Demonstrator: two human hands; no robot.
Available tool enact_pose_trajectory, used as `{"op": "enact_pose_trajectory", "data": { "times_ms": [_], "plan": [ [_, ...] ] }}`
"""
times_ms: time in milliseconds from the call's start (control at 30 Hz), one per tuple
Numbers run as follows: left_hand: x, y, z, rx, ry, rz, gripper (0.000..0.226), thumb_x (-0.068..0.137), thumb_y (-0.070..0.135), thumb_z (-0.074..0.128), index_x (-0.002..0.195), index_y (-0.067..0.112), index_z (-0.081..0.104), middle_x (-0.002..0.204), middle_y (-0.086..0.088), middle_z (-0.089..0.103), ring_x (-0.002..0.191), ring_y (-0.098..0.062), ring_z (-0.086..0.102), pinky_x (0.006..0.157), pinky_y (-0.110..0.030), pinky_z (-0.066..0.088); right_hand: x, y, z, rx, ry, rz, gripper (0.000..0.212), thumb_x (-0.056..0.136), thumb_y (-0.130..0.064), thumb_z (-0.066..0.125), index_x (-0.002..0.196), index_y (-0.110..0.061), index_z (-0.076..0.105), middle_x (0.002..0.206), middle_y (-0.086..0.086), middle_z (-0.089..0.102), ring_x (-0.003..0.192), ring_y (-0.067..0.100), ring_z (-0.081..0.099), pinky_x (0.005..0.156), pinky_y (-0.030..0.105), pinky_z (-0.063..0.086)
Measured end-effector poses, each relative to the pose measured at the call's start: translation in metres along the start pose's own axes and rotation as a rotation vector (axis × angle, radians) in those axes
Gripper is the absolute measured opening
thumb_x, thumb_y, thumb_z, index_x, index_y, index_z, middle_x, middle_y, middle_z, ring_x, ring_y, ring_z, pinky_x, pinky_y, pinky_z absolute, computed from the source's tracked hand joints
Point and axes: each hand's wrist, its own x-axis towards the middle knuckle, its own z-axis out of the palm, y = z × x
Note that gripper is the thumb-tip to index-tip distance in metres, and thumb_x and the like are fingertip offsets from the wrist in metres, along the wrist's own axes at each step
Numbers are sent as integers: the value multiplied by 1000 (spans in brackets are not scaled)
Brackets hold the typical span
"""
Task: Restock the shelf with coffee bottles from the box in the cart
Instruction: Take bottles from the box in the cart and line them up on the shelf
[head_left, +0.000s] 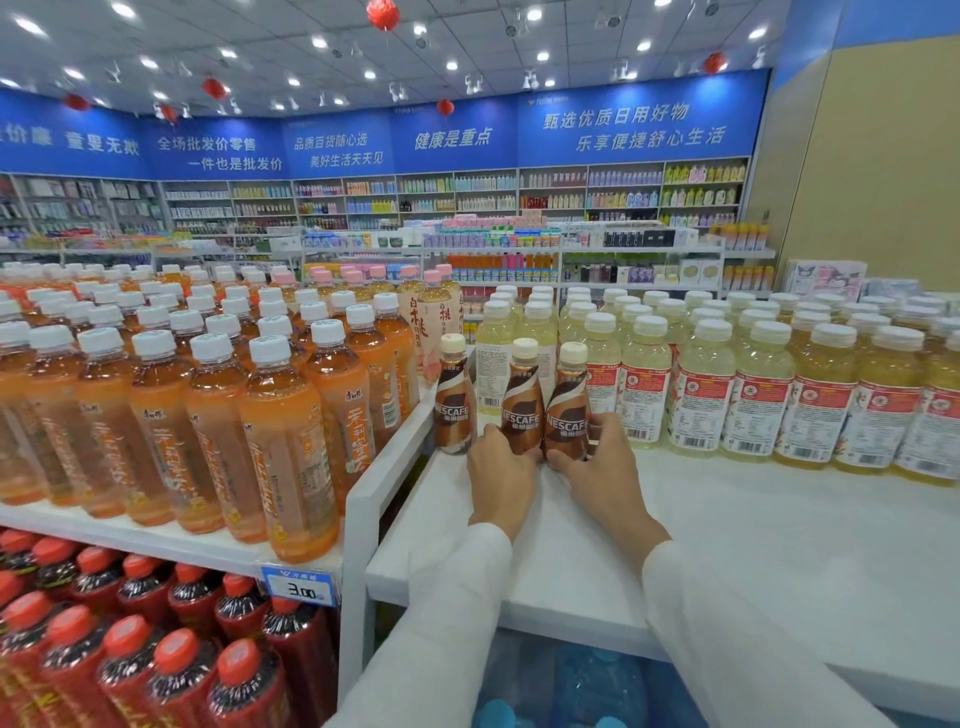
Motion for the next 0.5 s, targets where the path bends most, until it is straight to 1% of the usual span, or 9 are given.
{"op": "enact_pose_trajectory", "data": {
  "times_ms": [133, 367, 500],
  "plan": [
    [2, -5, -1, 1, 81, -15, 41, 86, 24, 77, 122, 11, 62, 122, -9, 64, 116, -30, 60, 101, -41, 50, -1, -9, 14, 3, -18, -15, 57, 72, -27, 86, 112, -32, 46, 115, -5, 59, 103, 17, 63, 91, 41, 54],
    [3, -3, -3, -31, 186, -69, 46, 85, 20, 79, 123, 8, 58, 126, -11, 66, 118, -31, 62, 98, -39, 50, -1, -12, 23, 1, -9, -7, 58, 70, -29, 84, 111, -35, 44, 117, -4, 58, 105, 20, 63, 94, 48, 52],
    [5, -5, -3, -53, 214, -89, 39, 86, 23, 77, 119, 10, 61, 123, -9, 67, 115, -31, 63, 97, -40, 50, -3, -16, 25, 1, -10, -14, 57, 72, -26, 85, 111, -32, 45, 117, -3, 58, 105, 20, 62, 94, 46, 52]
  ]
}}
